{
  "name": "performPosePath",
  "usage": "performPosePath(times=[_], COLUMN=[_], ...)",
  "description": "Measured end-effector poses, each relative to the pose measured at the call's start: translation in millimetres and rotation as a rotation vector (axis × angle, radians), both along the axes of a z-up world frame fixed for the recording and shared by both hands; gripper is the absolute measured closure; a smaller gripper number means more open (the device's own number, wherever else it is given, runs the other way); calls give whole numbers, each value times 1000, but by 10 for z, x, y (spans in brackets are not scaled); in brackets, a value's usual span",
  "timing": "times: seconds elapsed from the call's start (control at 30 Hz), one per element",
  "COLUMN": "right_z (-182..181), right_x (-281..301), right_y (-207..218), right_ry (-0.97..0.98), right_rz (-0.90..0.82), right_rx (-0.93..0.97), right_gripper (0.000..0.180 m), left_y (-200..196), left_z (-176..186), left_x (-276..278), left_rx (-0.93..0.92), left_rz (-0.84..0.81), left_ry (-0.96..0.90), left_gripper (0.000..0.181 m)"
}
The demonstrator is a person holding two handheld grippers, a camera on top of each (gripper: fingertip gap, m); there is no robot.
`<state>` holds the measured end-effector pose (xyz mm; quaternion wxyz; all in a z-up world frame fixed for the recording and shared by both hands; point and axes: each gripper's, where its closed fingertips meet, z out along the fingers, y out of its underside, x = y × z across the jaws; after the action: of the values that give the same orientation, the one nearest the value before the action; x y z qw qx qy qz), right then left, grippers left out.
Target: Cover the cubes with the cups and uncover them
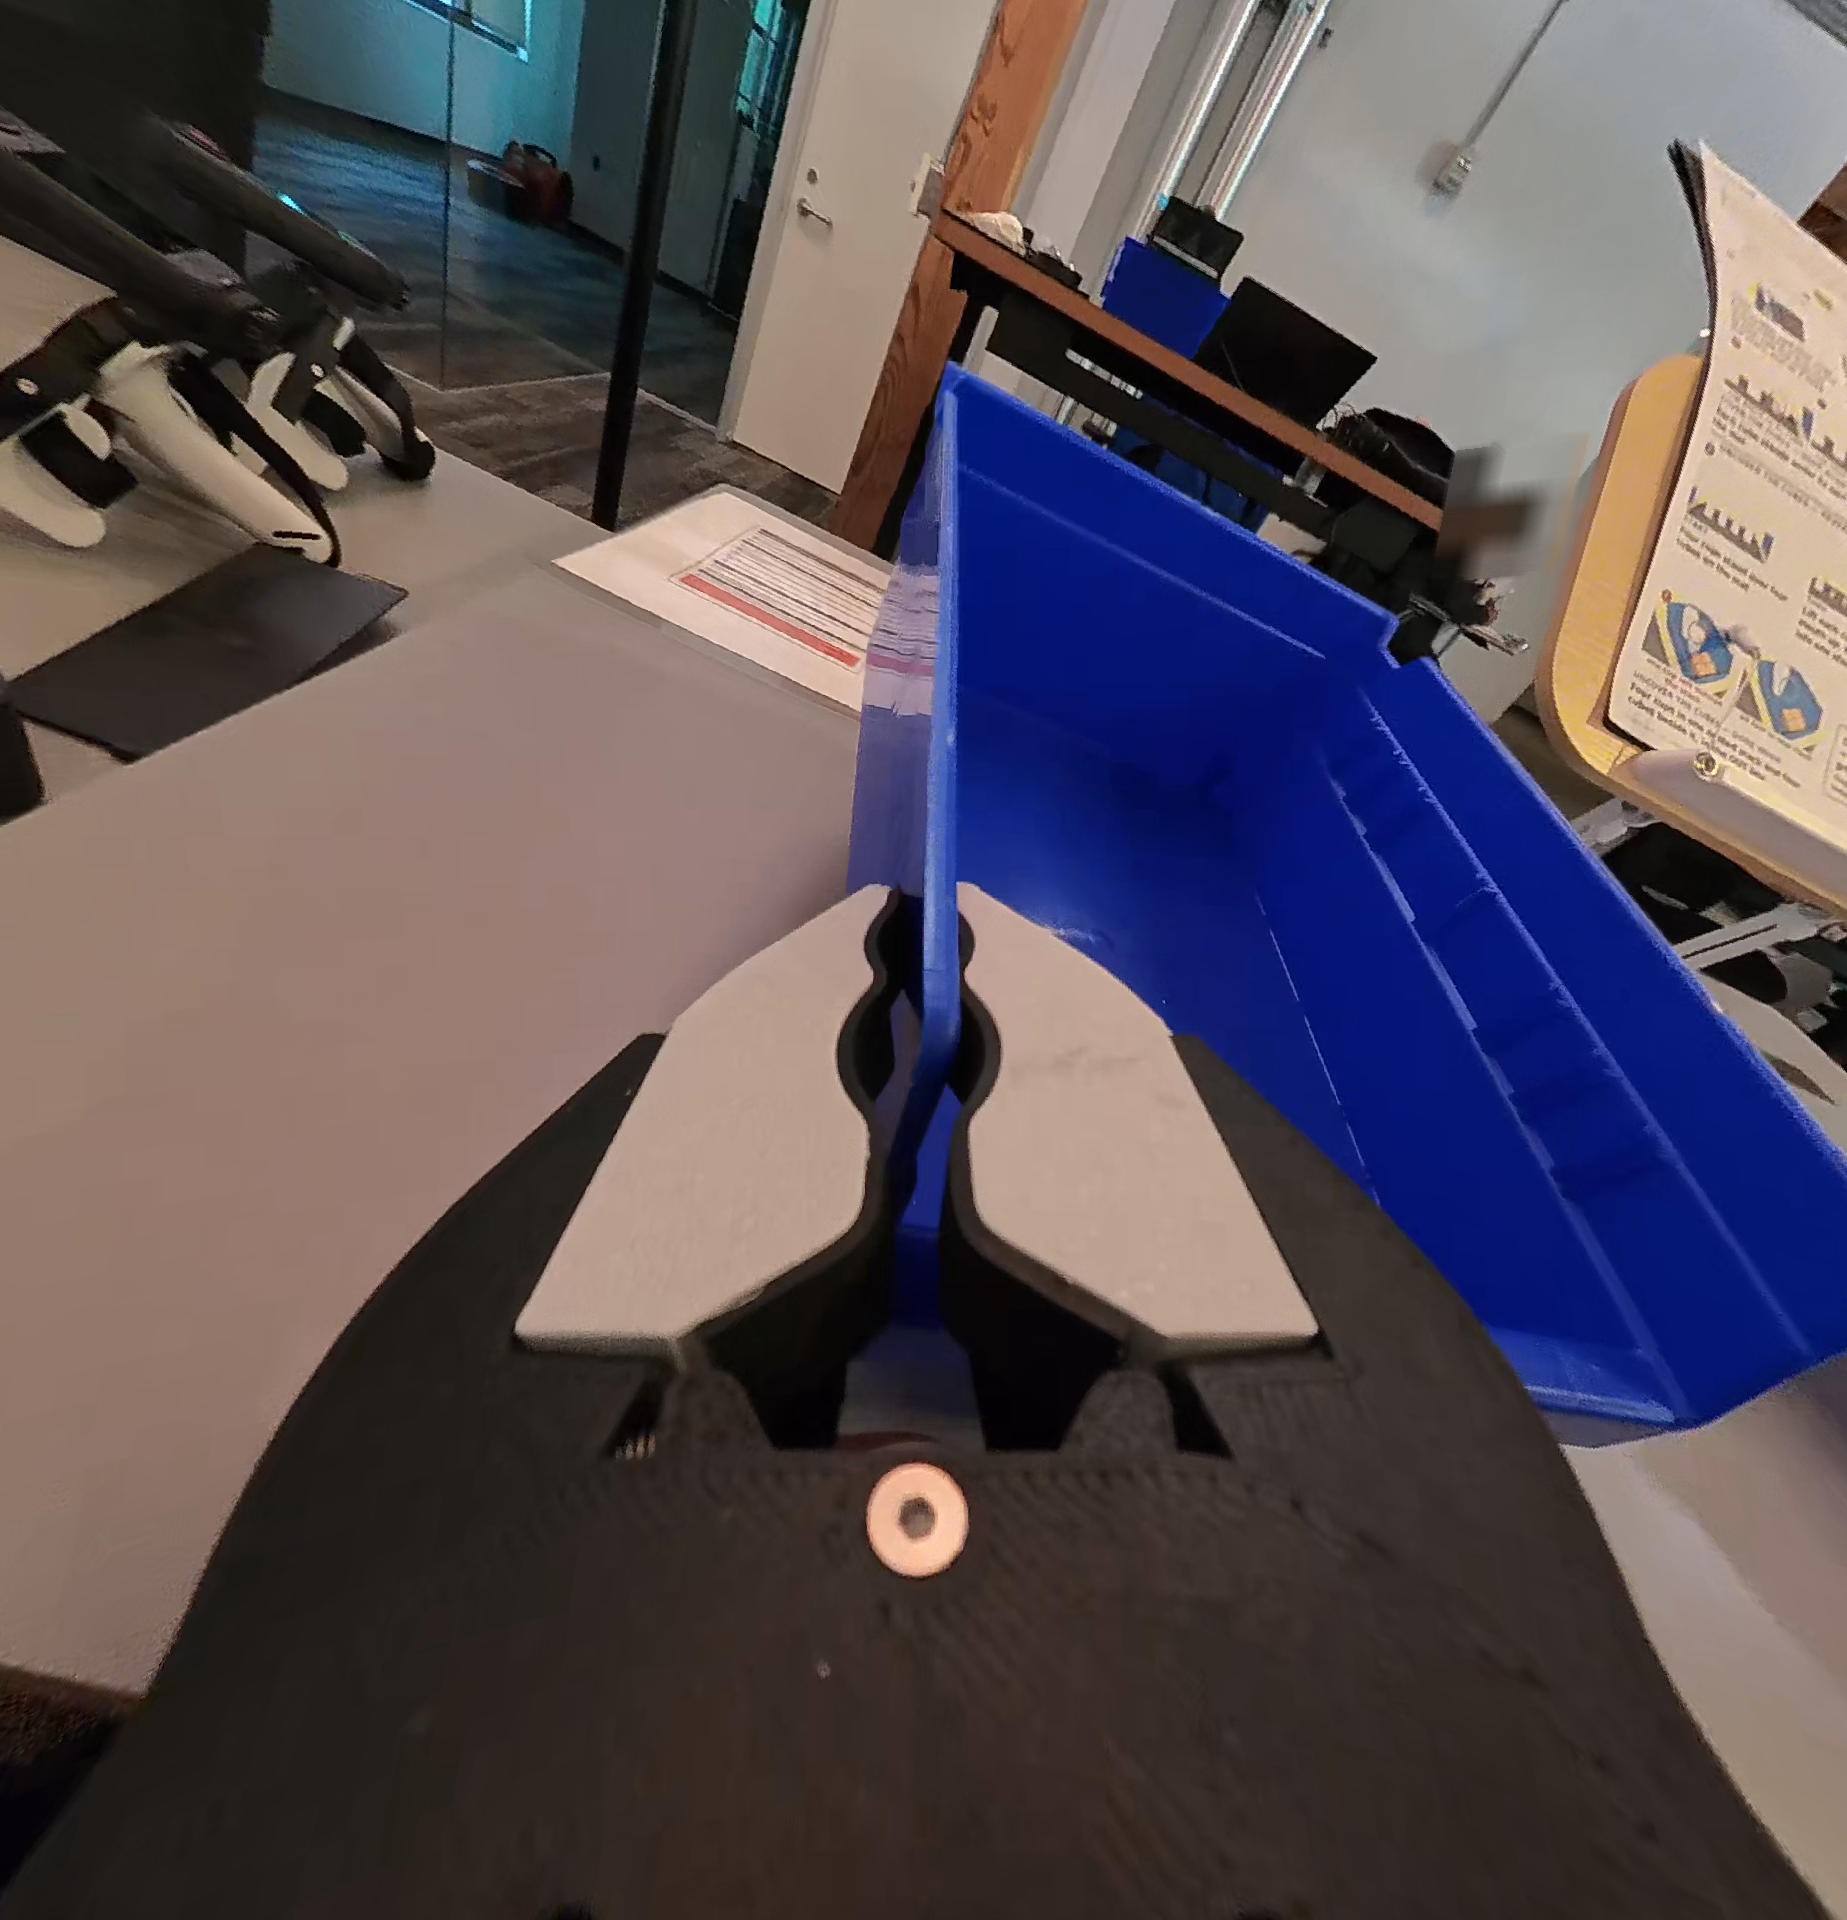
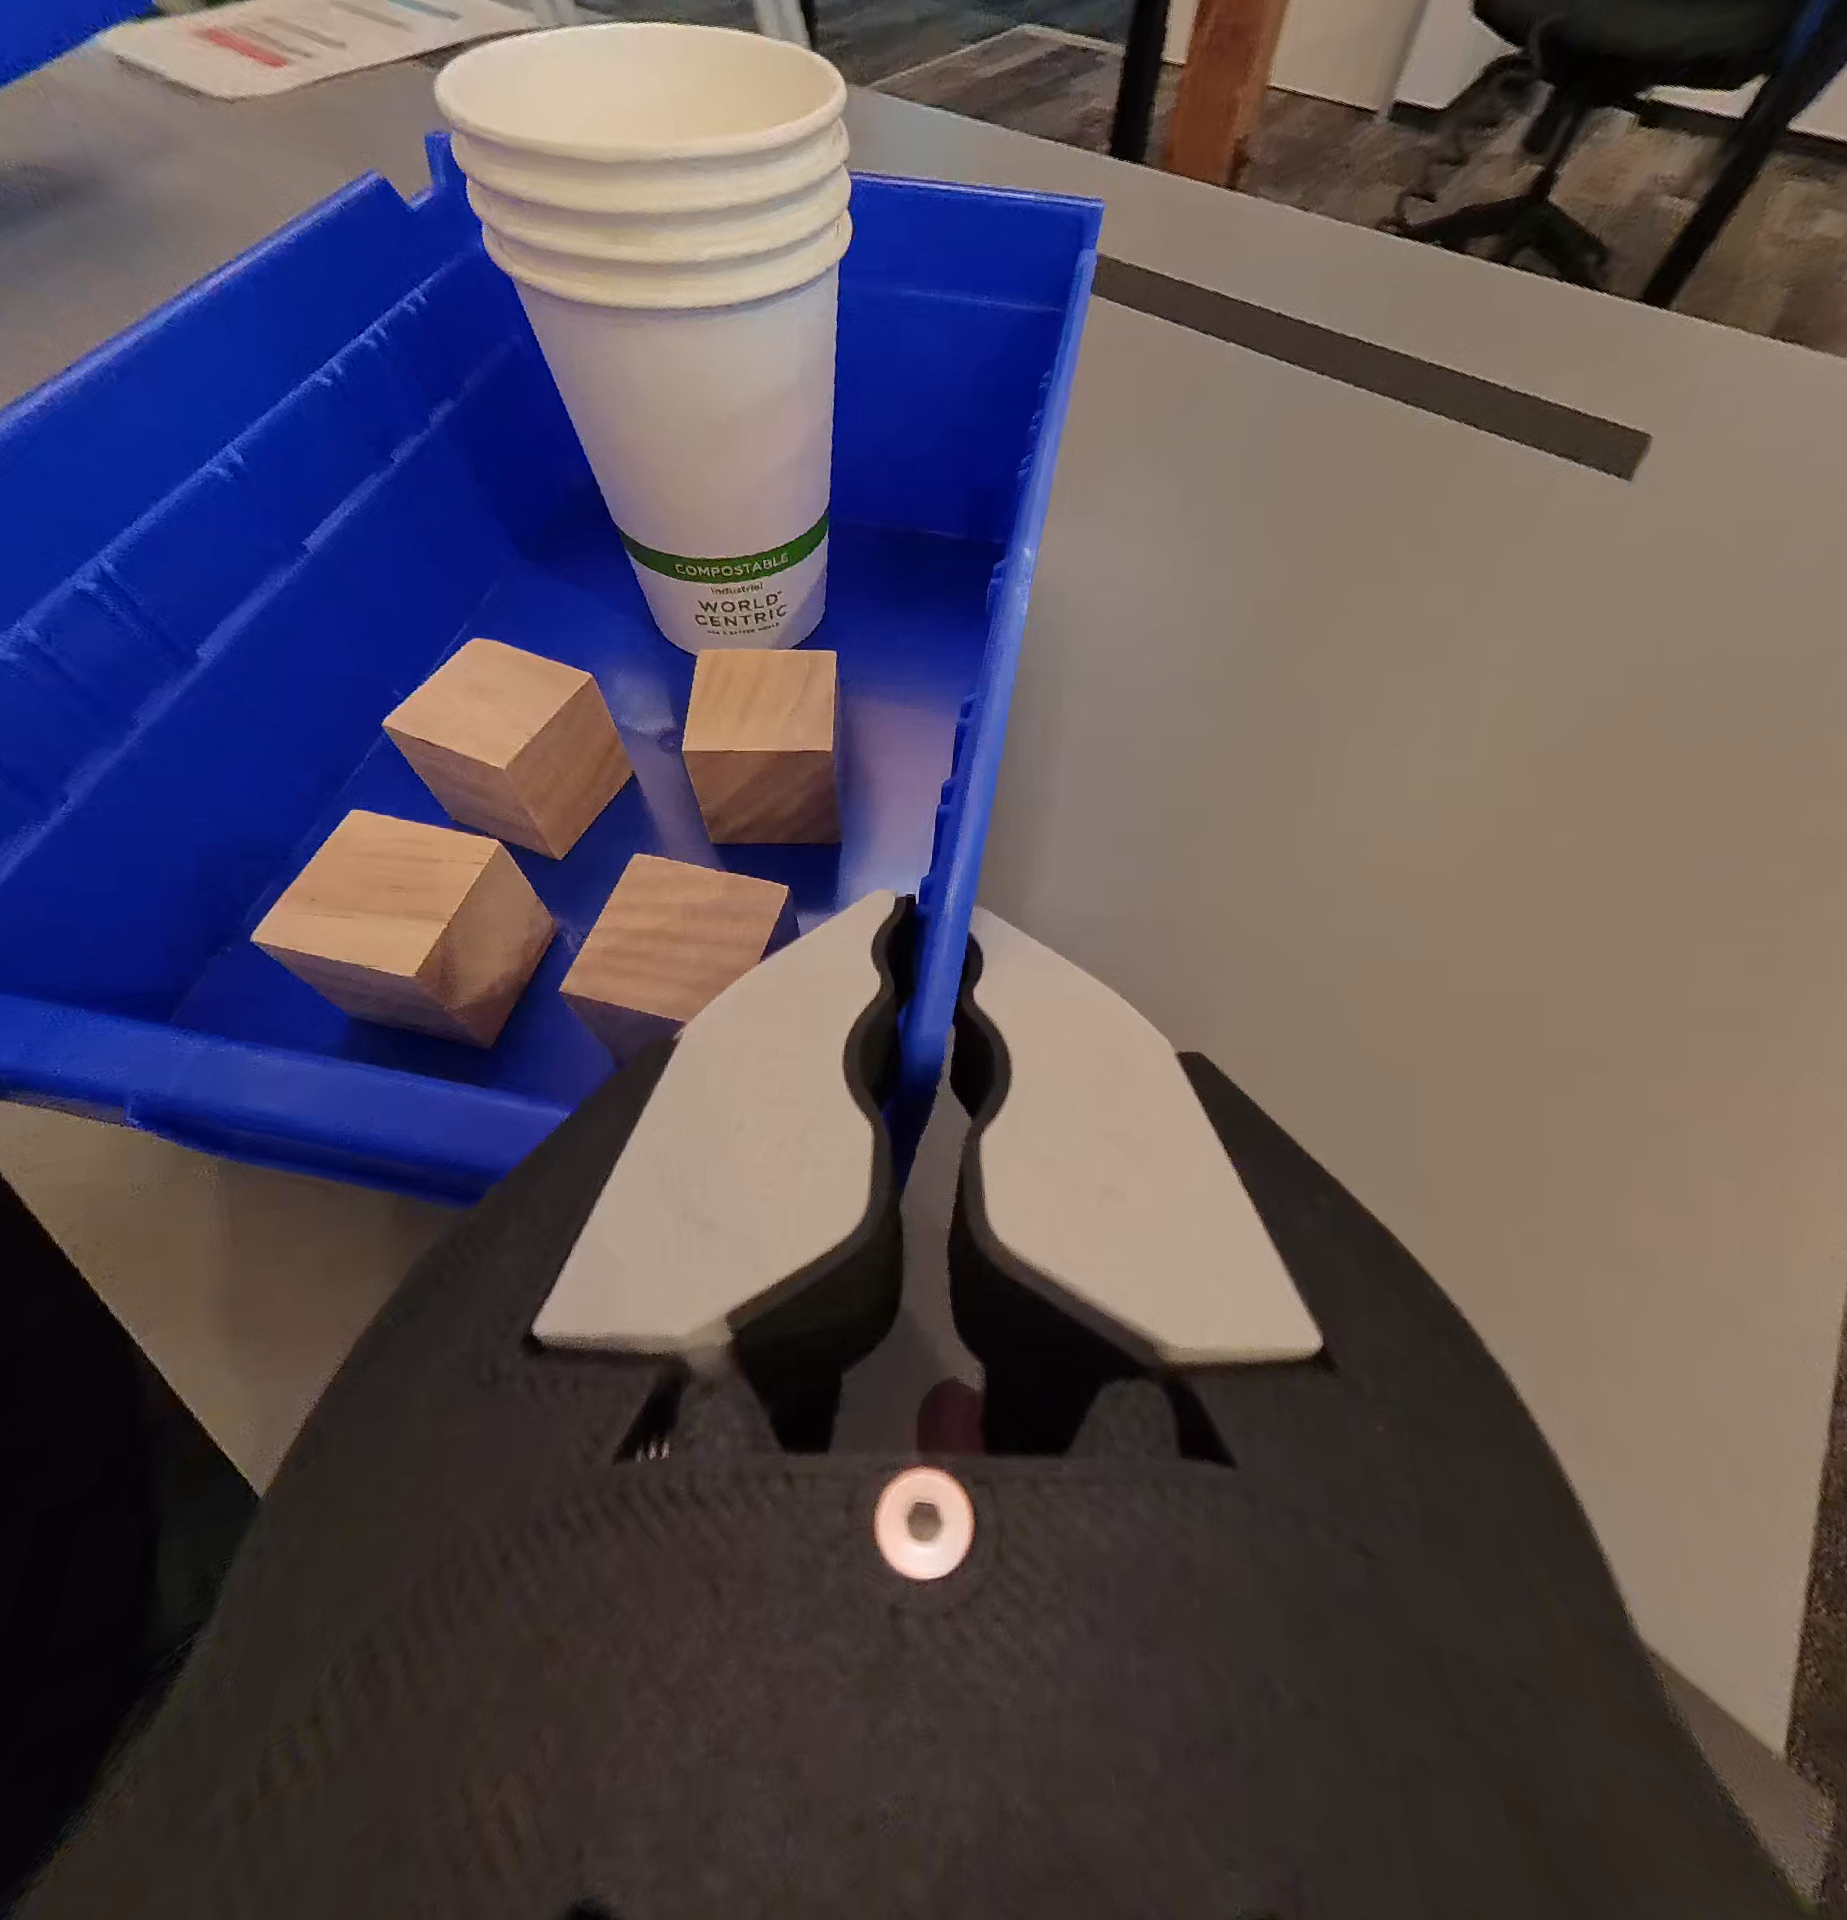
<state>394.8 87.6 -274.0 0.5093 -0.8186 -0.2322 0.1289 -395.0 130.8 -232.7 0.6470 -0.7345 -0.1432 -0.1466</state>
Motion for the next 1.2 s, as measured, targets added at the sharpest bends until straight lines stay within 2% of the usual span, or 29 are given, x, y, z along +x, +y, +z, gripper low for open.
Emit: performPosePath(times=[0.43, 0.77, 1.2], right_z=[-2, -5, -2], right_x=[-803, -1919, -3290], right_y=[245, 668, 1200], right_ry=[2, 43, 36], right_rz=[204, 327, 403], right_rx=[-21, -58, -69], right_gripper=[175, 175, 173], left_y=[-308, -510, -928], left_z=[-27, 17, 62], left_x=[-359, -563, -990], left_rx=[9, 36, 74], left_rz=[108, 159, 280], left_ry=[-5, -16, -30], left_gripper=[176, 176, 177])
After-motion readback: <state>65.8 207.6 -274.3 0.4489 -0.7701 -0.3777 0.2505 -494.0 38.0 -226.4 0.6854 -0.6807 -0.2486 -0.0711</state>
